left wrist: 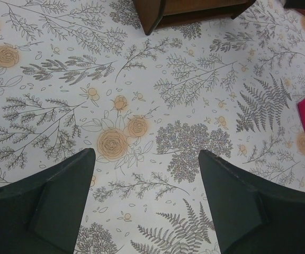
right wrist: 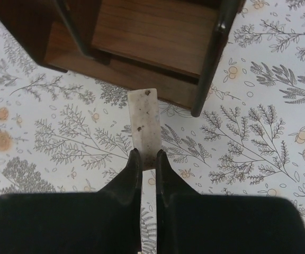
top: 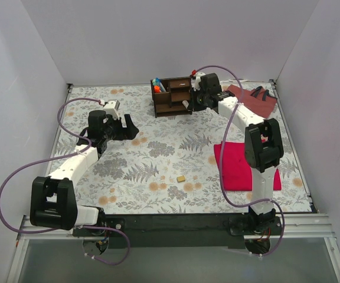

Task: Sort the stationery into containers
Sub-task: Place the stationery in the storage box.

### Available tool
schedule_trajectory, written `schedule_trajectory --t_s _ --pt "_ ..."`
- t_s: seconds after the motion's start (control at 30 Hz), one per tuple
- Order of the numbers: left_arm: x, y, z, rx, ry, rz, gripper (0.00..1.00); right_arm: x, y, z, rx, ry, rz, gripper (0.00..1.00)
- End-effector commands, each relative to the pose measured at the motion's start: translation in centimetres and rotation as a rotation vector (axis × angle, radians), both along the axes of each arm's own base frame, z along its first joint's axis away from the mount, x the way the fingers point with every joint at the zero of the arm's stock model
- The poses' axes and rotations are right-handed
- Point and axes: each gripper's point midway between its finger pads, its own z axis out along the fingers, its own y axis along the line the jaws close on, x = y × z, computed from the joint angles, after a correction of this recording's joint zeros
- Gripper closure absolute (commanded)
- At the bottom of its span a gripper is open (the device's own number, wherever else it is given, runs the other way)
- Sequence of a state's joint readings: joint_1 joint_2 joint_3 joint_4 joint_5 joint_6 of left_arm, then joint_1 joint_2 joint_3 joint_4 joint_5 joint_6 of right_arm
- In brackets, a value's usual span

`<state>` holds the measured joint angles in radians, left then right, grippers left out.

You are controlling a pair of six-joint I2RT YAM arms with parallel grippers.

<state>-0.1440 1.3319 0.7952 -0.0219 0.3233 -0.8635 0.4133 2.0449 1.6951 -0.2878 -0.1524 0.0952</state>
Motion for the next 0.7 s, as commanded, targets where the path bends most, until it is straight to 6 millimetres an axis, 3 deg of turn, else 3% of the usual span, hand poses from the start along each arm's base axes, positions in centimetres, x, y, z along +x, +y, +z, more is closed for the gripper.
schedule_trajectory --t_s 0.0,0.2,0.67 --pt "-0.1 0.6 1.7 0.008 -0.058 0.019 0.21 1.9 -0.7 0.9 0.016 0.003 -0.162 0.99" --pt "-0.1 1.0 1.5 0.021 -0.059 0.024 0.21 3.0 -2.0 -0.1 -0.020 0.015 -0.272 0.99" --pt "-0.2 1.0 0.8 0.019 -0.031 0.021 0.21 4.3 -0.6 -2.4 0.000 0.052 -0.306 0.99"
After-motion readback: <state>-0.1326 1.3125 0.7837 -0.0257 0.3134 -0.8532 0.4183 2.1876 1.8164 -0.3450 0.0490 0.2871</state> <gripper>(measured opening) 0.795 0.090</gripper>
